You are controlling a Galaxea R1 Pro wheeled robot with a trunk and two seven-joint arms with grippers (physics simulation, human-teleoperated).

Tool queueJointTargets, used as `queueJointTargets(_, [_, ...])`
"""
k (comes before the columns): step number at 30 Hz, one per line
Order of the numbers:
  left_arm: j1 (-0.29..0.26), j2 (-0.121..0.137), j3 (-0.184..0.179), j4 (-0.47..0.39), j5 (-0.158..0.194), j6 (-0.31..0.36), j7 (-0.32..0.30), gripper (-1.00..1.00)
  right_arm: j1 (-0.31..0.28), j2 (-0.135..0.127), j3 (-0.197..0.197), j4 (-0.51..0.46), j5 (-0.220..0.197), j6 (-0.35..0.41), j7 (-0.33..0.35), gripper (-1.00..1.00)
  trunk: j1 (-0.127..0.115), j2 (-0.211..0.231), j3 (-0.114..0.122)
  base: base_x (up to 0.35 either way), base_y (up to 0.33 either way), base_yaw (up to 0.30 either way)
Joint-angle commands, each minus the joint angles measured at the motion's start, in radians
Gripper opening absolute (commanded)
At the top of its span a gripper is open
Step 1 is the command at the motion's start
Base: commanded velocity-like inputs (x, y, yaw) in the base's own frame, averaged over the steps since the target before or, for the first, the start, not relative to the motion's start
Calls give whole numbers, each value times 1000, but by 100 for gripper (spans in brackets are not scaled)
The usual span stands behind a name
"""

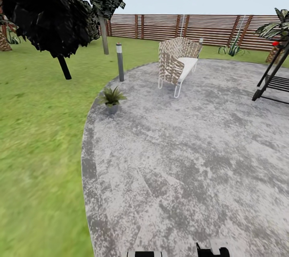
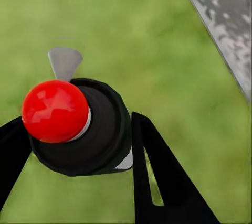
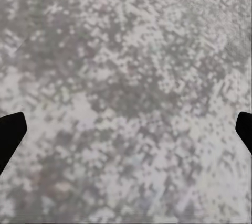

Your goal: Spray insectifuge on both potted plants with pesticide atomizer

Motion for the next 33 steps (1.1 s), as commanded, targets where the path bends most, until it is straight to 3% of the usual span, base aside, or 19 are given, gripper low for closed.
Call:
queueJointTargets(1, [-1,0,9,0,-4,-2,-6,-100,0,0,8,1,-1,-2,-7,100,0,0,-1,338,0,0])
queueJointTargets(33, [0,0,9,0,-4,-2,-4,-100,0,1,4,0,-8,-2,-13,100,0,0,-1,338,0,0])
